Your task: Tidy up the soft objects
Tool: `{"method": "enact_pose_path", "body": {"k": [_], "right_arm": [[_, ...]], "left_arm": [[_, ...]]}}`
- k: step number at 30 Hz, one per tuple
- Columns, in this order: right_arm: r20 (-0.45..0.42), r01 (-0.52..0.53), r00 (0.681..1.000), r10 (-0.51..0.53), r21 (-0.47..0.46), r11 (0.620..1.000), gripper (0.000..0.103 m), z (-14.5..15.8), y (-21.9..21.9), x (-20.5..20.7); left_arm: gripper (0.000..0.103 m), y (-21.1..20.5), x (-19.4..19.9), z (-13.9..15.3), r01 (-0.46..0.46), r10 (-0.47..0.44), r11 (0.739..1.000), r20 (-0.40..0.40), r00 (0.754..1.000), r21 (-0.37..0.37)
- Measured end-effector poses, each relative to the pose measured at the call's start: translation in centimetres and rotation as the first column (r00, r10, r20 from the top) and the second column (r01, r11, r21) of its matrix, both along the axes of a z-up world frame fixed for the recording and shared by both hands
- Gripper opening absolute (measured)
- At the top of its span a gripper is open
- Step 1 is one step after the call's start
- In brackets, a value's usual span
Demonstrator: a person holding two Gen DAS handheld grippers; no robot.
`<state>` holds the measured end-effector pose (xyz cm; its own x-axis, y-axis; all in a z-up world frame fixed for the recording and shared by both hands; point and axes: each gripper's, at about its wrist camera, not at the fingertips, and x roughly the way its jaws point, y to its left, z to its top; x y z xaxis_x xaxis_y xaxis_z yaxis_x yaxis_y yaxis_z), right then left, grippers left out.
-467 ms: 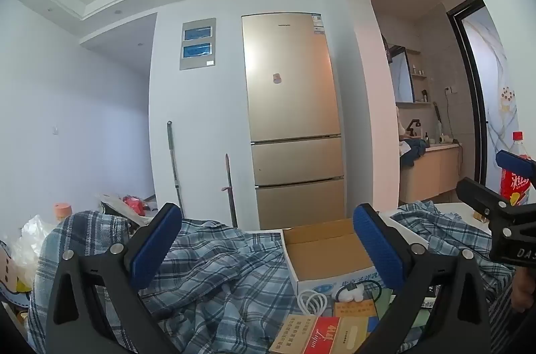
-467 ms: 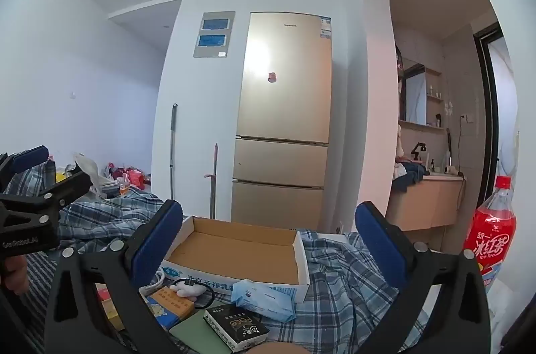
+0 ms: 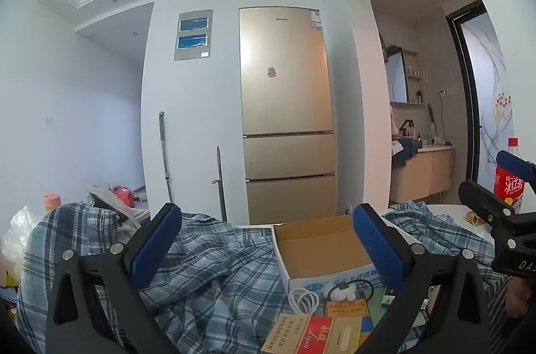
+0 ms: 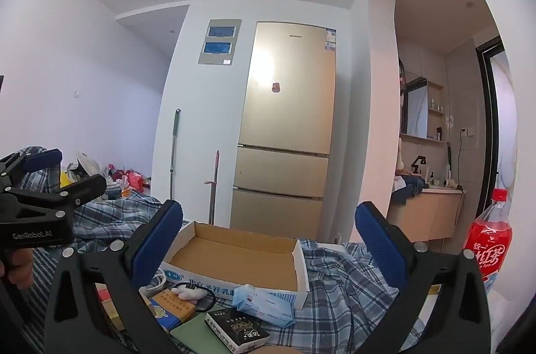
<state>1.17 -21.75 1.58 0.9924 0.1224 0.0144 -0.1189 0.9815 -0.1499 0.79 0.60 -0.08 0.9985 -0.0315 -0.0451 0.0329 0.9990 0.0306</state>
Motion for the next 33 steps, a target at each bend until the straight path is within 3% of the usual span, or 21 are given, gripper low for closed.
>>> {"method": "enact_pose_path", "body": {"k": [33], "right_arm": [[-0.015,0.015,1.000,-0.015,0.003,1.000,0.103,-0.2,0.2,0.4]], "left_arm": [[0.103,-1.4,-0.6,-0.3,0.010,-0.011,0.997,0.018,1.000,0.071]]}}
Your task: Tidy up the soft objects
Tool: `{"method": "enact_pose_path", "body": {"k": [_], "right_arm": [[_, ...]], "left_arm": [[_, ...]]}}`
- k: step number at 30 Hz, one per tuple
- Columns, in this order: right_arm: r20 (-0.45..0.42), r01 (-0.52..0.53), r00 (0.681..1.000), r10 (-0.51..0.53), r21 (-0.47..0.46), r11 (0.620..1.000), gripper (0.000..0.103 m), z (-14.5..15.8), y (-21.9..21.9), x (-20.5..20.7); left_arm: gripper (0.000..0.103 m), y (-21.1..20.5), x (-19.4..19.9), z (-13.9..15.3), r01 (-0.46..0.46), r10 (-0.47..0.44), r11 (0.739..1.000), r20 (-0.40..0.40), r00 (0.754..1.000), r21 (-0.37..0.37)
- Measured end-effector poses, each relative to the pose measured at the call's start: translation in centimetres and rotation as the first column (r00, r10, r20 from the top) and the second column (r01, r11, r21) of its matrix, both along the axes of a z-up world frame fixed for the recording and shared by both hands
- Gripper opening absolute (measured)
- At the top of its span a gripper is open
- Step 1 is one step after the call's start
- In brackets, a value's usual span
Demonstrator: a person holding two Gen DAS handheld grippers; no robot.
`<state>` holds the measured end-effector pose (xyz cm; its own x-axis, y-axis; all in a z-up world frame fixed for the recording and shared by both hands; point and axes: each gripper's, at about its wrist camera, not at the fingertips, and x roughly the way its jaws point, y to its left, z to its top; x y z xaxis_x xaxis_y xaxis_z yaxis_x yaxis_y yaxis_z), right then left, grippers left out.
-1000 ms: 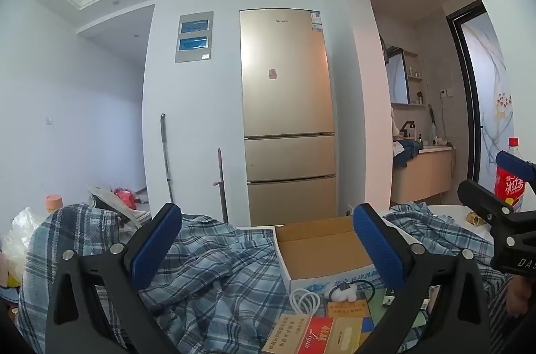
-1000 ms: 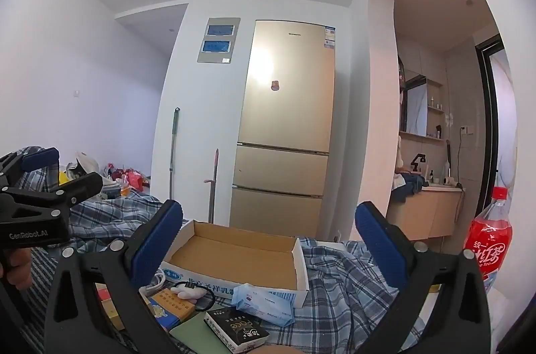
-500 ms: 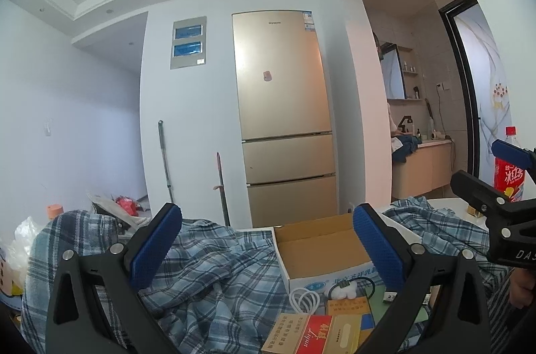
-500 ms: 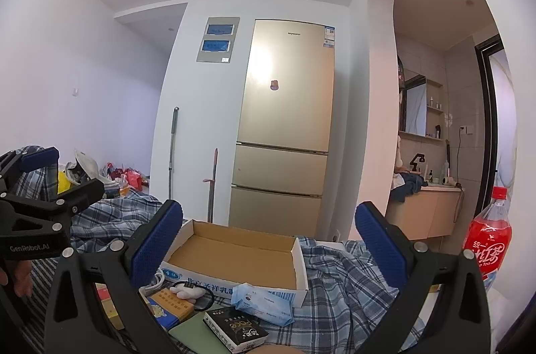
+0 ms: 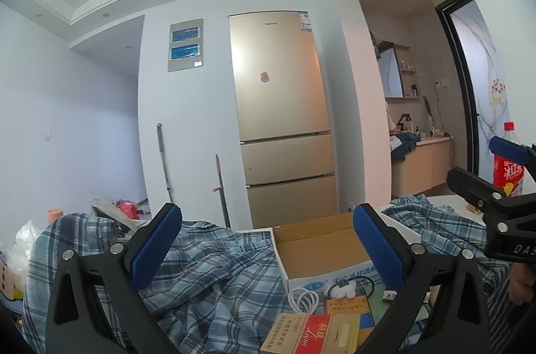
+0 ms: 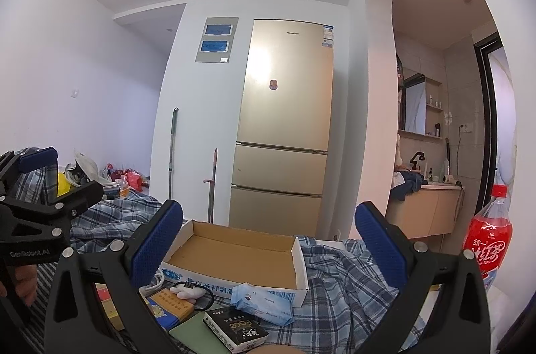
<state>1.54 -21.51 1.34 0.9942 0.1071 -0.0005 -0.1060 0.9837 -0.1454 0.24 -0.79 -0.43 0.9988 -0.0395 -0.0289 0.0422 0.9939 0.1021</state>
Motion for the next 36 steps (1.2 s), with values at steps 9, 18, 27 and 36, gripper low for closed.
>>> {"method": "enact_pose_path", "body": {"k": [9,18,27,36], "right_arm": [[-0.018,0.014,1.000,-0.013,0.004,1.000,0.103,0.0,-0.1,0.3],[-0.057,-0.009,0.998,0.009,0.016,1.000,0.103,-0.2,-0.5,1.1],[-0.062,-0.010,0.998,0.011,0.023,1.000,0.103,-0.3,-0.7,1.2],[-0.038,-0.014,0.999,0.015,0.019,1.000,0.103,-0.2,-0.5,0.8]], "left_arm": [[0.103,0.3,0.5,-0.1,-0.006,0.006,1.000,-0.019,1.000,-0.011],[0.103,0.9,1.2,-0.2,0.014,-0.016,0.999,-0.056,0.998,-0.044],[0.103,0.9,0.9,0.0,0.008,-0.009,1.000,-0.039,0.999,-0.028],[0.103,0.8,0.8,0.0,0.006,-0.008,0.999,-0.039,0.999,-0.033]]}}
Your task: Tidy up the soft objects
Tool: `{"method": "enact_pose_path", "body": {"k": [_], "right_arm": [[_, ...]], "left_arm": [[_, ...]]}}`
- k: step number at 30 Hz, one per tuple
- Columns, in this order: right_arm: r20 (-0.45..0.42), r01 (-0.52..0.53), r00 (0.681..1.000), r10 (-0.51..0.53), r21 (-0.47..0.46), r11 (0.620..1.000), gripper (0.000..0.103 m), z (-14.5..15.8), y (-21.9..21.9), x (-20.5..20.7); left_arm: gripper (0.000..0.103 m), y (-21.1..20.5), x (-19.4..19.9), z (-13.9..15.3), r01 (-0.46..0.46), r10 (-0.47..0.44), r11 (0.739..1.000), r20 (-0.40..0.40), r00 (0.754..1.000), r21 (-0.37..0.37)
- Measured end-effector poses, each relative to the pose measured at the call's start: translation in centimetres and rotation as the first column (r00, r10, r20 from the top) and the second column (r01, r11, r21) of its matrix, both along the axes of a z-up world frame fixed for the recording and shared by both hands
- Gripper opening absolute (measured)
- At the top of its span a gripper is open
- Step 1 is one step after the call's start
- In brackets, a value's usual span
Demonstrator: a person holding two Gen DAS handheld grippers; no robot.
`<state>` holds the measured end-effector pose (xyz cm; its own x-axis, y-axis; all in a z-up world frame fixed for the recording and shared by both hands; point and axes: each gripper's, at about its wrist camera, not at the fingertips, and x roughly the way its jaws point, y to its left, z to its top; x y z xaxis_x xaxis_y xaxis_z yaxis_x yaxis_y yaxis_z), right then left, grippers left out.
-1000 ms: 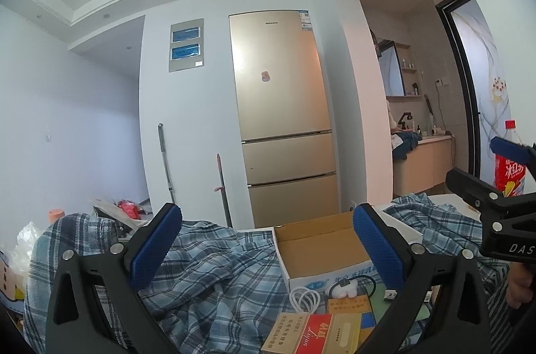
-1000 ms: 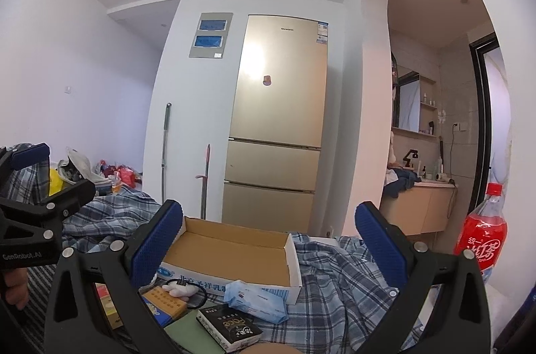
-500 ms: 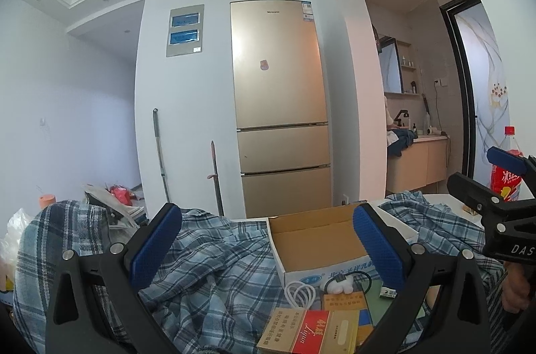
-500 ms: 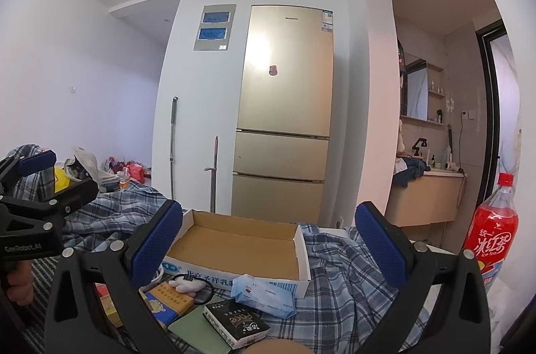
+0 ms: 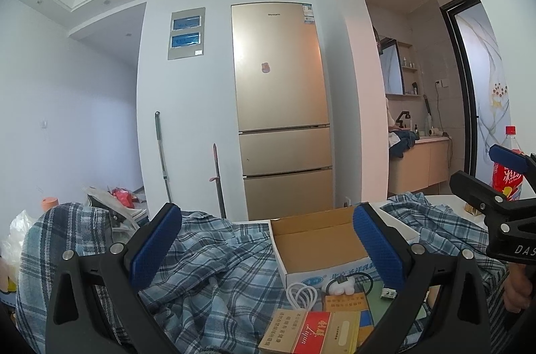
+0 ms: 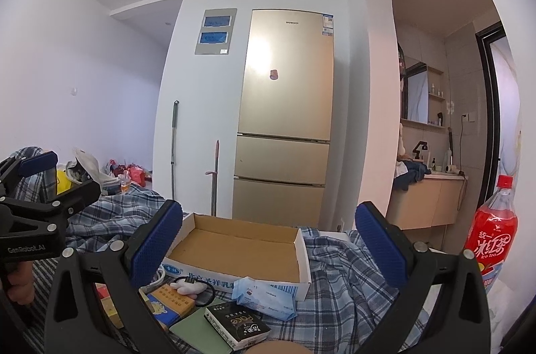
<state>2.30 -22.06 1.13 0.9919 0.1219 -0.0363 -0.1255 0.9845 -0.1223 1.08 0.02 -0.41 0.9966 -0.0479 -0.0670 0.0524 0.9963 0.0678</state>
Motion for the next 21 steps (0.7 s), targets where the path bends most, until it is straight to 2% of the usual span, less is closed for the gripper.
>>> {"method": "enact_pose_path", "body": {"k": [18,21], "right_arm": [[0.024,0.000,1.000,0.000,0.002,1.000,0.103,0.1,0.1,-0.5],[0.063,0.064,0.996,-0.064,0.008,0.998,0.103,0.2,-0.1,-1.1]], "left_arm": [[0.103,-0.2,-0.2,0.2,-0.001,0.001,1.000,0.009,1.000,0.010],[0.103,0.0,-0.5,0.3,-0.004,0.004,1.000,0.018,1.000,0.013]]}}
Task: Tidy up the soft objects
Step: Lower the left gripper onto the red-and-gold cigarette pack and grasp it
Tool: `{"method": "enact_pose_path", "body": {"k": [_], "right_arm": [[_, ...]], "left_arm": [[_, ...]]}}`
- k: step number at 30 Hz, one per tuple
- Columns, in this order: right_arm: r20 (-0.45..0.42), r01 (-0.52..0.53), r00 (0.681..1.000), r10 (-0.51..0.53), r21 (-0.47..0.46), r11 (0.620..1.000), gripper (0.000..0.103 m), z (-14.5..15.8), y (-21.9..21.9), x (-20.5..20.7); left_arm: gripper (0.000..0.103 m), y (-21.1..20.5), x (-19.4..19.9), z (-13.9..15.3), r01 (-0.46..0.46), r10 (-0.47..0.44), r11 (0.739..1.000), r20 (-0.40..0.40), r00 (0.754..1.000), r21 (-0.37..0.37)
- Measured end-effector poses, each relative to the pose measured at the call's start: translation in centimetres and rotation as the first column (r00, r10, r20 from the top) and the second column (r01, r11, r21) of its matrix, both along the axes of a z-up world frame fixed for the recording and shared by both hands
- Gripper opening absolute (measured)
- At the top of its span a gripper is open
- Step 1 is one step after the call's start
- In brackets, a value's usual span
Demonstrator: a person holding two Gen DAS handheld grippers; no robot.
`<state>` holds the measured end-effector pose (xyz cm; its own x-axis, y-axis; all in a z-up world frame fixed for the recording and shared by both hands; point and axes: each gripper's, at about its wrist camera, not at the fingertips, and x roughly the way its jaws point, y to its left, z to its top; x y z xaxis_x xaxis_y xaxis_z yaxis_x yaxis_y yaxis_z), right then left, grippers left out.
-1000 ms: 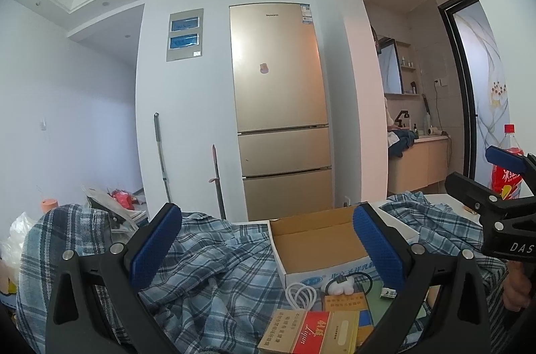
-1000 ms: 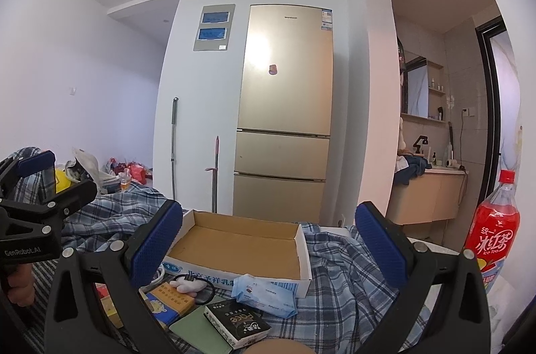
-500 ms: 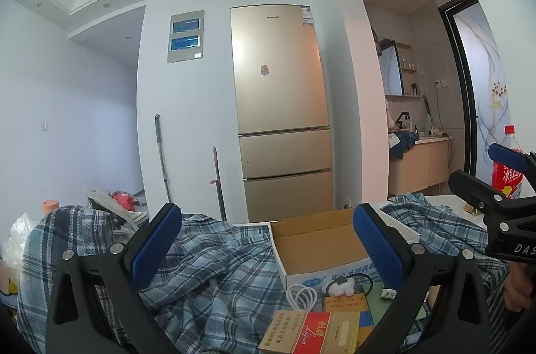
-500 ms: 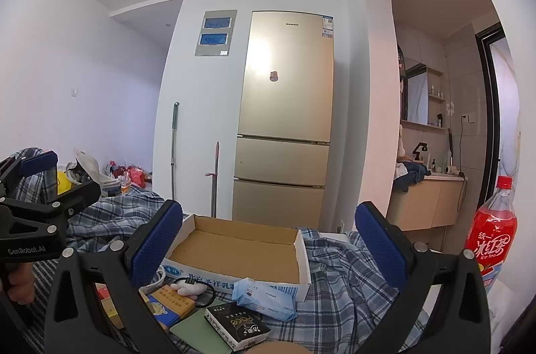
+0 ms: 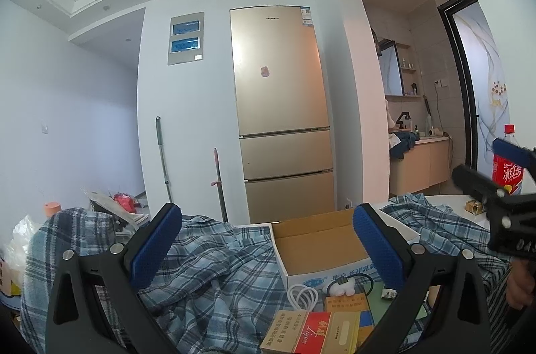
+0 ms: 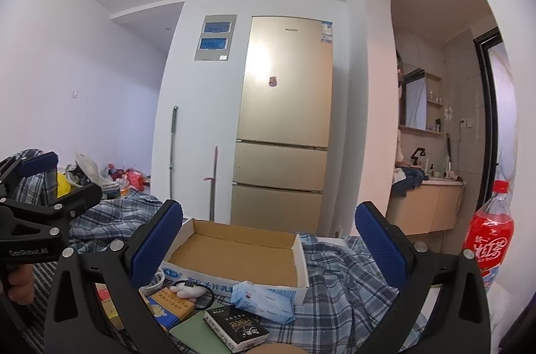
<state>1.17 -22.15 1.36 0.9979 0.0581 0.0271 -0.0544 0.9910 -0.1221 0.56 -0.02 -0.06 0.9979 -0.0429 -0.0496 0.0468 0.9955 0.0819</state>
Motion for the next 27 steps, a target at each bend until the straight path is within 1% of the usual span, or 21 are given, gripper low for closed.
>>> {"method": "enact_pose_path", "body": {"k": [1,3,7,8,10,12,13,15,18,20,21,22,24,25,27], "right_arm": [[0.034,0.039,0.999,-0.039,0.011,0.999,0.103,0.2,-0.3,-0.5],[0.082,0.041,0.996,-0.044,0.035,0.999,0.103,0.9,-0.9,-1.7],[0.054,0.052,0.997,-0.053,0.007,0.999,0.103,2.8,-1.0,-2.5],[0.033,0.051,0.998,-0.051,0.003,0.999,0.103,3.2,-1.0,-2.5],[-0.036,0.033,0.999,-0.033,-0.002,0.999,0.103,3.6,-1.2,-1.8],[-0.129,0.014,0.992,-0.014,0.001,1.000,0.103,3.7,-1.5,-0.6],[-0.162,0.021,0.987,-0.020,0.004,1.000,0.103,3.5,-1.7,-0.2],[-0.188,0.037,0.982,-0.034,0.017,0.999,0.103,3.0,-2.1,0.2],[-0.238,0.030,0.971,-0.025,0.018,0.999,0.103,2.7,-2.2,0.9],[-0.269,0.031,0.963,-0.022,0.028,0.999,0.103,2.5,-2.4,1.3],[-0.290,0.029,0.957,-0.018,0.034,0.999,0.103,2.4,-2.6,1.5],[-0.311,0.022,0.950,-0.007,0.045,0.999,0.103,2.3,-2.8,1.8],[-0.348,0.008,0.937,0.018,0.071,0.997,0.103,1.8,-3.1,2.4],[-0.366,0.009,0.930,0.019,0.074,0.997,0.103,1.5,-3.3,2.8],[-0.405,0.004,0.914,0.027,0.075,0.997,0.103,0.8,-3.1,3.5]], "left_arm": [[0.103,0.0,-0.2,0.1,0.007,-0.007,1.000,0.003,1.000,0.004],[0.103,-0.2,-0.4,0.6,0.023,-0.023,0.999,-0.014,1.000,0.025],[0.103,-0.7,-0.2,1.6,0.045,-0.040,0.998,-0.105,0.994,0.045],[0.103,-0.6,-0.1,1.8,0.072,-0.067,0.997,-0.135,0.989,0.034],[0.103,-0.3,0.1,2.0,0.122,-0.121,0.993,-0.171,0.978,-0.009],[0.103,-0.2,0.3,2.0,0.128,-0.128,0.992,-0.192,0.973,-0.016],[0.103,-0.3,0.6,2.0,0.121,-0.120,0.993,-0.217,0.969,-0.008],[0.103,-0.4,1.1,1.6,0.112,-0.111,0.994,-0.255,0.961,-0.011],[0.103,-0.1,2.4,0.8,0.104,-0.109,0.994,-0.347,0.932,-0.034],[0.103,0.1,3.3,0.0,0.105,-0.119,0.993,-0.405,0.906,-0.056],[0.103,0.1,3.6,-0.4,0.109,-0.122,0.993,-0.424,0.898,-0.056],[0.103,-0.2,4.0,-0.9,0.118,-0.124,0.992,-0.442,0.888,-0.040],[0.103,-0.7,4.5,-1.8,0.112,-0.098,0.994,-0.461,0.882,0.003],[0.103,-0.9,4.7,-2.2,0.121,-0.100,0.993,-0.474,0.875,0.014],[0.103,-1.1,5.0,-2.8,0.142,-0.117,0.990,-0.507,0.854,0.012]]}}
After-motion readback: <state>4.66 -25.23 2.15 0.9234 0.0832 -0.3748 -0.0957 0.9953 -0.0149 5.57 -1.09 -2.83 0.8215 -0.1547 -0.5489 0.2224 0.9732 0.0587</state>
